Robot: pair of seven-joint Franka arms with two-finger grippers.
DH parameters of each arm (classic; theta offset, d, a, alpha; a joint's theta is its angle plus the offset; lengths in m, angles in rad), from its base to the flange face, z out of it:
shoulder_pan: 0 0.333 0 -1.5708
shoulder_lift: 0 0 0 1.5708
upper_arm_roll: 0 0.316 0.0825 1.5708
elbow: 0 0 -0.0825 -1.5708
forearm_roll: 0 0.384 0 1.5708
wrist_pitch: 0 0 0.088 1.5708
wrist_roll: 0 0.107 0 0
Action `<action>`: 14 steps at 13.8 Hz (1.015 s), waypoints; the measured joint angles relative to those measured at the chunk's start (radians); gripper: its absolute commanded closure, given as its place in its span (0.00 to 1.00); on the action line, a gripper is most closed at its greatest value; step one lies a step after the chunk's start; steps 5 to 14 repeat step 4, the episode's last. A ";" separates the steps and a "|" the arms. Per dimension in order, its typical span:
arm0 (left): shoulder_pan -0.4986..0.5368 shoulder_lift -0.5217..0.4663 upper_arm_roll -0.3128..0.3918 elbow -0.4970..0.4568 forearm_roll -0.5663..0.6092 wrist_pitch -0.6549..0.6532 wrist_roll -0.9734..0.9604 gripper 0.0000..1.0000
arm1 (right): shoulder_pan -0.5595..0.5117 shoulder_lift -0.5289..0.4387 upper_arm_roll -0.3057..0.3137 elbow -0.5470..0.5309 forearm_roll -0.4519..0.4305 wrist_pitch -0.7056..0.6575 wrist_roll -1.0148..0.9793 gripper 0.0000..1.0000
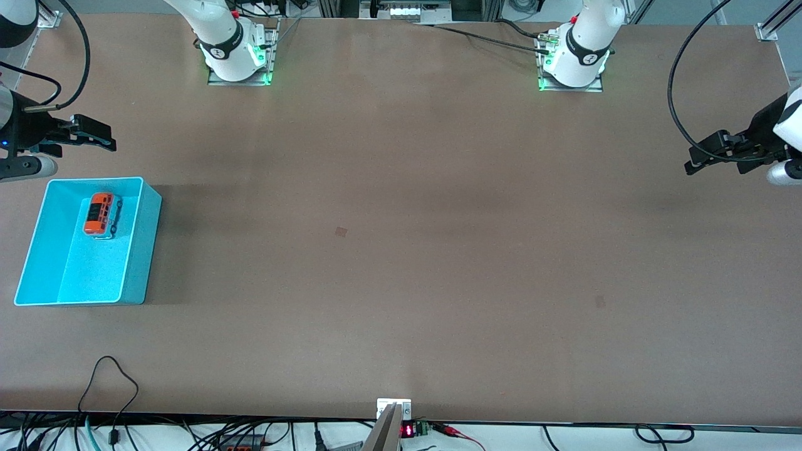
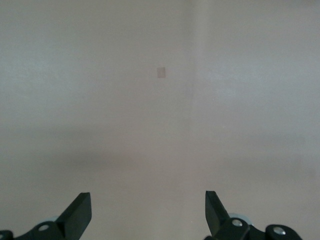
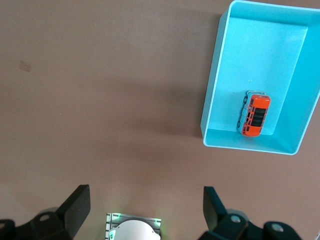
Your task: Wind up bus and store in blue box
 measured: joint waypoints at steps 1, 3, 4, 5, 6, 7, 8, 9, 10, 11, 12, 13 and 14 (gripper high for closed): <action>0.000 0.000 0.000 0.000 0.000 0.000 0.000 0.00 | 0.000 0.000 0.000 0.000 0.000 0.000 0.000 0.00; 0.000 0.000 0.000 0.000 0.000 0.000 0.000 0.00 | 0.001 -0.002 0.005 0.000 0.000 0.000 0.000 0.00; 0.000 0.000 0.000 0.000 0.000 0.000 0.000 0.00 | 0.001 -0.002 0.007 0.000 0.000 0.000 0.000 0.00; 0.000 0.000 0.000 0.000 0.000 0.000 0.000 0.00 | 0.001 -0.002 0.007 0.000 0.000 0.000 0.000 0.00; 0.000 0.000 0.000 0.000 0.000 0.000 0.000 0.00 | 0.001 -0.002 0.007 0.000 0.000 0.000 0.000 0.00; 0.000 0.000 0.000 0.000 0.000 0.000 0.000 0.00 | 0.001 -0.002 0.007 0.000 0.000 0.000 0.000 0.00; 0.000 0.000 0.000 0.000 0.000 0.000 0.000 0.00 | 0.001 -0.002 0.007 0.000 0.000 0.000 0.000 0.00; 0.000 0.000 0.000 0.000 0.000 0.000 0.000 0.00 | 0.001 -0.002 0.007 0.000 0.000 0.000 0.000 0.00; 0.000 0.000 0.000 0.000 0.000 0.000 0.000 0.00 | 0.001 -0.002 0.007 0.000 0.000 0.000 0.000 0.00; 0.000 0.000 0.000 0.000 0.000 0.000 0.000 0.00 | 0.001 -0.002 0.007 0.000 0.000 0.000 0.000 0.00; 0.000 0.000 0.000 0.000 0.000 0.000 0.000 0.00 | 0.001 -0.002 0.007 0.000 0.000 0.000 0.000 0.00; 0.000 0.000 0.000 0.000 0.000 0.000 0.000 0.00 | 0.001 -0.002 0.007 0.000 0.000 0.000 0.000 0.00; 0.000 0.000 0.000 0.000 0.000 0.000 0.000 0.00 | 0.001 -0.002 0.007 0.000 0.000 0.000 0.000 0.00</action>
